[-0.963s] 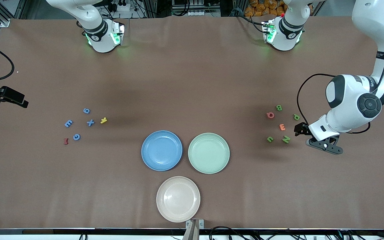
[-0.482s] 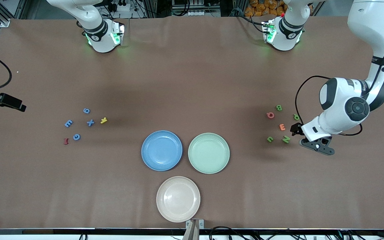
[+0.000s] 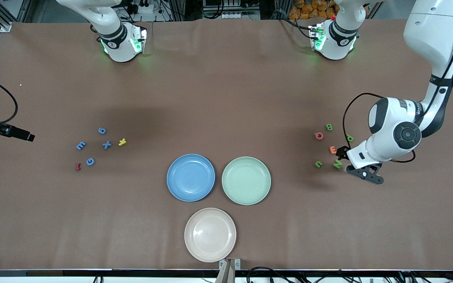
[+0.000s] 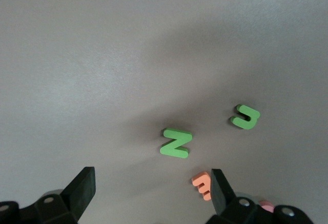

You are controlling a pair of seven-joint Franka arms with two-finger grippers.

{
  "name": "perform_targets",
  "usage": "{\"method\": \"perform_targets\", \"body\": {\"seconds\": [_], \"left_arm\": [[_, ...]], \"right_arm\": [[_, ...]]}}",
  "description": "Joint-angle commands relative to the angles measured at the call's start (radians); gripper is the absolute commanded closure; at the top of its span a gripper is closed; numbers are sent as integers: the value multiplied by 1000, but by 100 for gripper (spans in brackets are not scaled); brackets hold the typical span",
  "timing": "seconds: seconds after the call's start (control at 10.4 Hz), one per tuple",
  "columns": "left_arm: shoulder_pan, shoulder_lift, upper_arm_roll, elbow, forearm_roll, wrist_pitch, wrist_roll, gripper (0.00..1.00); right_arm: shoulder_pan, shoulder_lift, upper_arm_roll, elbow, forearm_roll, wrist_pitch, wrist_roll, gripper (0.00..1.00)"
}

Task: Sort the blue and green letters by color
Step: 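Lower the left gripper toward the green N while the right gripper reaches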

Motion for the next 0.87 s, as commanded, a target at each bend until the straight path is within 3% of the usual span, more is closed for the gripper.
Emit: {"method": "perform_targets", "body": {"seconds": [0.0,0.19,0.48,0.77], "left_arm": [[-5,33,3,31,31,8,-22,2],[-8,50,3,45,33,8,-24,5],[-13,76,4,58,31,9,-27,6],[-10,96,6,56,41,37,-31,10]], "right_arm": [[-24,40,9,-125,21,195,13,0],[-39,45,11,-254,25,361,13,0],[-74,82,9,-388,122,530,15,0],[-70,105,9,-428,127,592,121,0]]}}
